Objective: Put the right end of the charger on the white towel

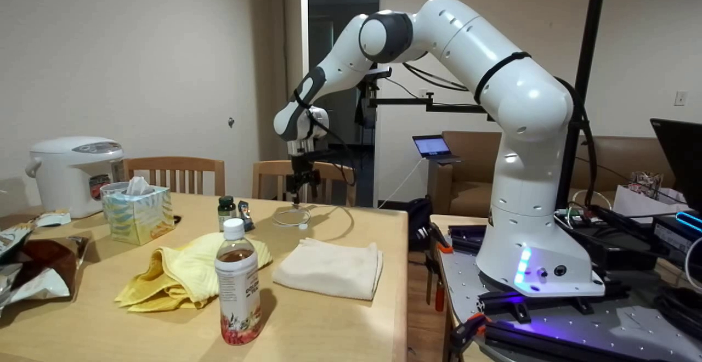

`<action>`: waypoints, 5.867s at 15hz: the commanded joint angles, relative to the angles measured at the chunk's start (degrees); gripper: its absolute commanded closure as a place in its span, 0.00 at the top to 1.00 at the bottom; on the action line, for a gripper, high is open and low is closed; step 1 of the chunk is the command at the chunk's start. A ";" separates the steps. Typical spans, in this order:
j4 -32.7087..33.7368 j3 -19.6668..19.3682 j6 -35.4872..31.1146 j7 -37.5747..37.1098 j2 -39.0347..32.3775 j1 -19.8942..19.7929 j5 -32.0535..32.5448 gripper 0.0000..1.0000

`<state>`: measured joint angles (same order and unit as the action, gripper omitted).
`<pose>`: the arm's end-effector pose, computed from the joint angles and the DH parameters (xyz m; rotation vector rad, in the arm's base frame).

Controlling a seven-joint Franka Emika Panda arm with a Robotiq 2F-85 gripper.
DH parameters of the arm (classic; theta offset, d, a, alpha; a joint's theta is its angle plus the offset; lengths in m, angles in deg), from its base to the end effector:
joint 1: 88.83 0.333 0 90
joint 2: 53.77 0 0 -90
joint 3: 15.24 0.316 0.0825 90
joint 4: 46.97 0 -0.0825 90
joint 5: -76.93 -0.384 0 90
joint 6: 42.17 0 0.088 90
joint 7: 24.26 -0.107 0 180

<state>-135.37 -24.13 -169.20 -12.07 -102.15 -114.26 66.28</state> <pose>0.5759 -0.3699 0.1426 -2.9717 0.7082 0.2084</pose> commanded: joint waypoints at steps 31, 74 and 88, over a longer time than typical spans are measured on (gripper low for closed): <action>9.12 1.14 6.51 2.73 -6.10 -2.87 1.14 1.00; 5.80 -0.32 6.72 0.89 -1.38 -3.29 0.37 0.01; -11.26 -0.77 3.80 -5.08 14.98 1.28 -0.58 0.01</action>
<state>-141.33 -24.40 -163.60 -14.91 -92.72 -114.38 66.44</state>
